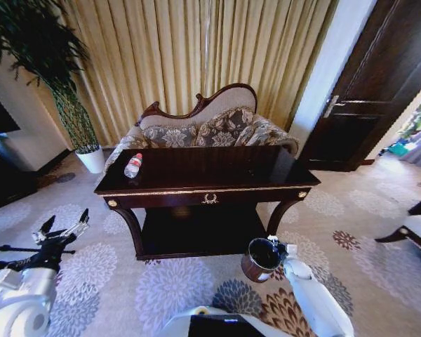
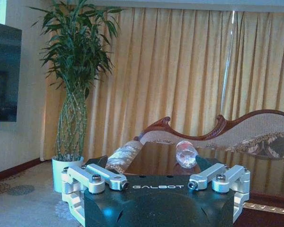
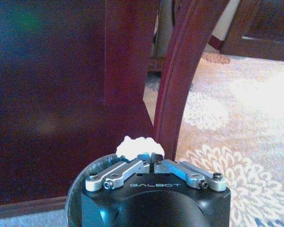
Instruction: Move to the front of the table and place the trash on the table into the trash bin.
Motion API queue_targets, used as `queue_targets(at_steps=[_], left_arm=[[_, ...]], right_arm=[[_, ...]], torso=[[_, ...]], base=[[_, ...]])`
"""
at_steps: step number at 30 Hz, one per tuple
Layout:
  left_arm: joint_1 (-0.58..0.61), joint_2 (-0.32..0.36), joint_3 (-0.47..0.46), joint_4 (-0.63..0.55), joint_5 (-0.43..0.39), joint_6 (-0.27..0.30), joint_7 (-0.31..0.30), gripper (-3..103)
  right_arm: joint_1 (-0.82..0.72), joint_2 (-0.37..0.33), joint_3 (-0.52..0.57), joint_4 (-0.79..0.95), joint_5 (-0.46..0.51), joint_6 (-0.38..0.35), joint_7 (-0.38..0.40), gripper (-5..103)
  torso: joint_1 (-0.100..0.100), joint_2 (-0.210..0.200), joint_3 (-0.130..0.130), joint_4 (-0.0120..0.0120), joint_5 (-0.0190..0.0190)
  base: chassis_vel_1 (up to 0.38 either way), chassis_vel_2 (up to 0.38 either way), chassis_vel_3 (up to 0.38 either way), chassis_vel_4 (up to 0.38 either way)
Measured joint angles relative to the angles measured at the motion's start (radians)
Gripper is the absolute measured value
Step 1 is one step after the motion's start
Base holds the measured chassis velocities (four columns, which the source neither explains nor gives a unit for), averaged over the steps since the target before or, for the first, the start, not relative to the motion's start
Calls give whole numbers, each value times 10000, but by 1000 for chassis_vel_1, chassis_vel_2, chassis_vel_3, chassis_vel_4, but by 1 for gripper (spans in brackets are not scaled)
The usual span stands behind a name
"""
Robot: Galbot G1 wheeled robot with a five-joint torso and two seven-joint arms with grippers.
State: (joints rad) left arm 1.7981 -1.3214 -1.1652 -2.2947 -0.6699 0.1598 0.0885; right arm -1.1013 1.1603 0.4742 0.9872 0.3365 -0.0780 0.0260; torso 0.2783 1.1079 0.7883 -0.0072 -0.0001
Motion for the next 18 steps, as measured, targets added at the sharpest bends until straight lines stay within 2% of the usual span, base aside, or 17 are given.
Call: queue_targets(at_steps=[18], left_arm=[[156,-87,-82,-50,-34,-52,72,100]], right_arm=[[198,258,-476,-500,97,419,-36,0]], torso=[[0,0,-1,1,-1]], base=[[0,0,0,0]])
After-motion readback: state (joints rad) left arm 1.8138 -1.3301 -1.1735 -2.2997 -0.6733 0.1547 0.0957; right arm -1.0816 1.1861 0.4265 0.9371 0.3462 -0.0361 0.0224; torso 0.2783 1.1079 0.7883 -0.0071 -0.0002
